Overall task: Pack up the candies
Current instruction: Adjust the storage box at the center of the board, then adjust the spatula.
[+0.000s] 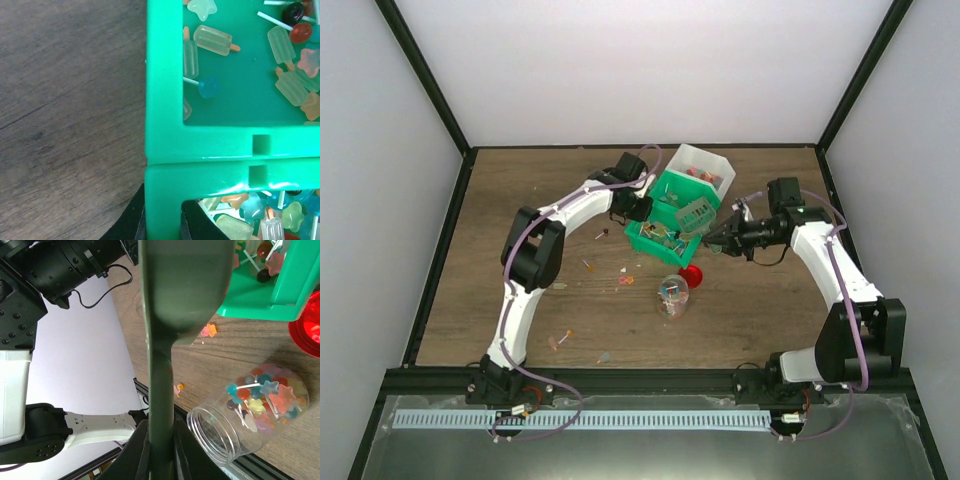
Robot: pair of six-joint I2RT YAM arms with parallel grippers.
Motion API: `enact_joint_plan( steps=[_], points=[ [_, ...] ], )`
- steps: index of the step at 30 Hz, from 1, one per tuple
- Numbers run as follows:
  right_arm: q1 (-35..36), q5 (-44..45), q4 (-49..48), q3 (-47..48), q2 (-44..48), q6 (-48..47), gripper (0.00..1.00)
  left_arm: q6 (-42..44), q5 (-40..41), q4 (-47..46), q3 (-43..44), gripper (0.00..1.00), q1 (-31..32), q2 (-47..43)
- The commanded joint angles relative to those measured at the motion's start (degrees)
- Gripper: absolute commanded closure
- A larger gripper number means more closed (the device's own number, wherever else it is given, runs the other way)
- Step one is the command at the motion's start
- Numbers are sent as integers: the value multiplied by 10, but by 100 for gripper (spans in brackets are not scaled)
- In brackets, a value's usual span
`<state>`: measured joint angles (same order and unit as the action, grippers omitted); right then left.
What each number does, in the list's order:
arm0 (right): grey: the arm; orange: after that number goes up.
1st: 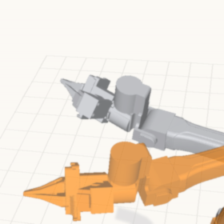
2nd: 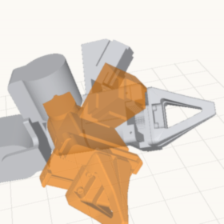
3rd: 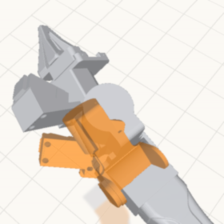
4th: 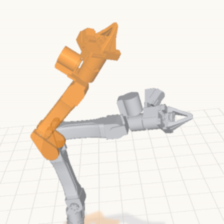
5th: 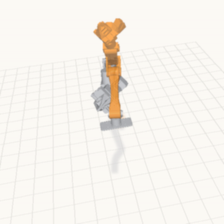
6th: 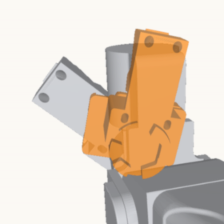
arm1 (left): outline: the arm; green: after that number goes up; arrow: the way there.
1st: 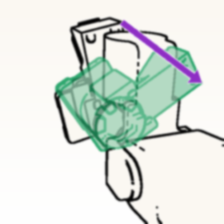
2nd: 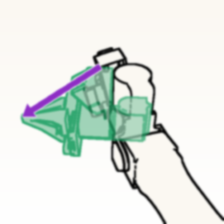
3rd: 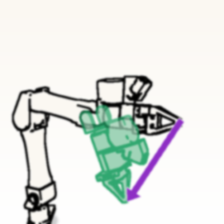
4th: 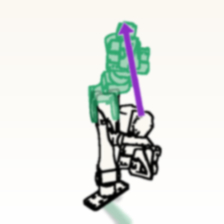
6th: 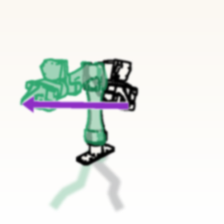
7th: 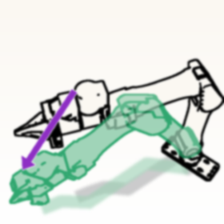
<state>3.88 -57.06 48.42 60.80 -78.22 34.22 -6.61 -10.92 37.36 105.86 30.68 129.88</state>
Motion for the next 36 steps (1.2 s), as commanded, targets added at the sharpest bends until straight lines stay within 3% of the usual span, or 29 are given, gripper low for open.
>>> enact_joint_plan(
  steps=[1,3,6,14,18,22,27,29,36],
  points=[
    [-2,-9,36,41,-12,-16,99,-35,-5,-2,28,92,-3,8],
    [-2,-21,35,40,-10,-17,99,-36,-4,-1,27,88,-3,5],
    [-2,-33,33,40,-12,-24,99,-29,4,8,25,62,-3,-3],
    [-2,-65,29,42,-20,-69,99,-24,32,24,-15,19,-9,-122],
    [-1,-81,44,48,-27,-107,99,-36,-28,3,-61,1,-41,-202],
    [7,-72,95,73,-33,-157,99,-90,-287,-89,-147,0,-109,-247],
    [73,-89,57,79,-26,-133,99,-156,-460,-222,-227,11,-119,-268],
    [95,-70,58,100,-31,-128,99,-179,-517,-254,-237,17,-116,-259],
    [109,-72,48,153,-62,-116,99,-186,-583,-268,-231,29,-115,-249]
  ],
)
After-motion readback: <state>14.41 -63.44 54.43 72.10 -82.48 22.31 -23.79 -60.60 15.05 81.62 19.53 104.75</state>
